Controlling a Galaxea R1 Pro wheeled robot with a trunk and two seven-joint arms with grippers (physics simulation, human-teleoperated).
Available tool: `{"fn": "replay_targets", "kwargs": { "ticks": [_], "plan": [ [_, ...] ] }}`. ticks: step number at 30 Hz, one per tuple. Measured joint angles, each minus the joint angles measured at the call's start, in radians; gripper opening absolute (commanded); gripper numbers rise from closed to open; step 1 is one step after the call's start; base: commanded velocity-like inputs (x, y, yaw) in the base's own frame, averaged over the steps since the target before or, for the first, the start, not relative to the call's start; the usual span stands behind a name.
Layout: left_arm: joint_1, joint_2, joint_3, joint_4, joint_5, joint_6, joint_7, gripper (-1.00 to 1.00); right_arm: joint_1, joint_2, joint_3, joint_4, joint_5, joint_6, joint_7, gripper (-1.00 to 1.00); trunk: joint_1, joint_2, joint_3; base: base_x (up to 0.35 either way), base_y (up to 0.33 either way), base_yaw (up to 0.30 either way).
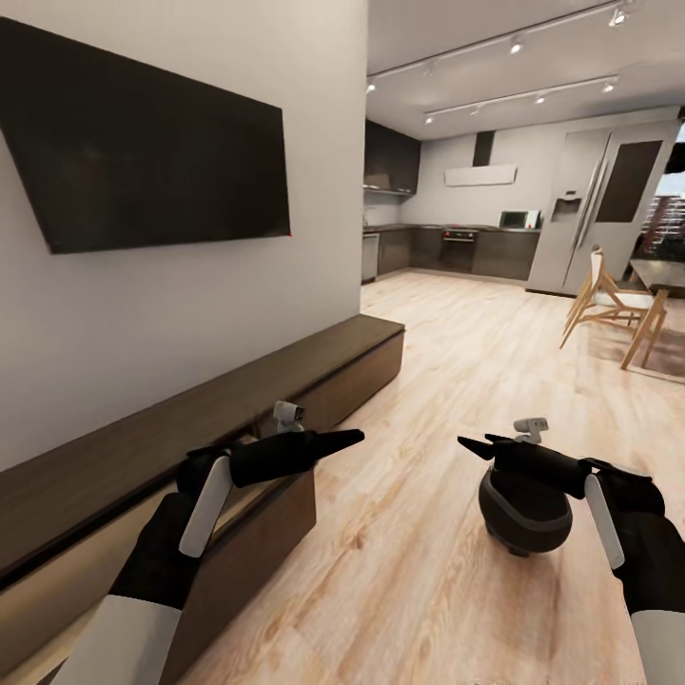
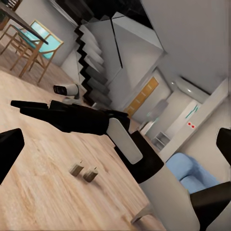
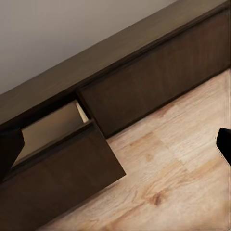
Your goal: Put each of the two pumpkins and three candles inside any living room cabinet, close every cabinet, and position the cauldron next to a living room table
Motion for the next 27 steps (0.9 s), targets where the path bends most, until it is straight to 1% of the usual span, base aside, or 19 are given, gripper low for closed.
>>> {"fn": "replay_targets", "kwargs": {
  "ticks": [5, 11, 19, 23, 27],
  "plan": [
    [0.0, 0.0, 0.0, 0.0, 0.0, 0.0, 0.0, 1.0, 0.0, 0.0, 0.0, 0.001, 0.0, 0.0, 0.0, 1.0, 0.0, 0.0, 0.006, 0.0, 0.0, -0.199],
    [0.0, 0.001, 0.0, 0.0, 0.0, 0.0, 0.0, 1.0, 0.0, 0.001, 0.0, 0.0, 0.001, 0.0, 0.001, 1.0, 0.0, 0.0, 0.008, 0.0, 0.0, -0.06],
    [0.0, 0.002, 0.001, -0.001, 0.0, 0.0, 0.0, 1.0, 0.0, 0.0, 0.0, 0.0, -0.004, 0.001, 0.0, 1.0, 0.0, 0.0, 0.016, 0.0, 0.0, -0.21],
    [0.0, 0.003, 0.001, -0.001, 0.0, 0.0, 0.0, 1.0, 0.0, 0.0, -0.001, 0.0, -0.008, 0.001, 0.002, 1.0, 0.0, 0.0, 0.017, 0.0, 0.0, -0.07],
    [0.001, 0.004, 0.001, -0.002, 0.0, 0.0, 0.0, 1.0, 0.0, 0.003, 0.001, -0.001, -0.011, 0.01, 0.002, 1.0, 0.0, 0.0, 0.016, 0.0, 0.0, 0.024]
  ]
}}
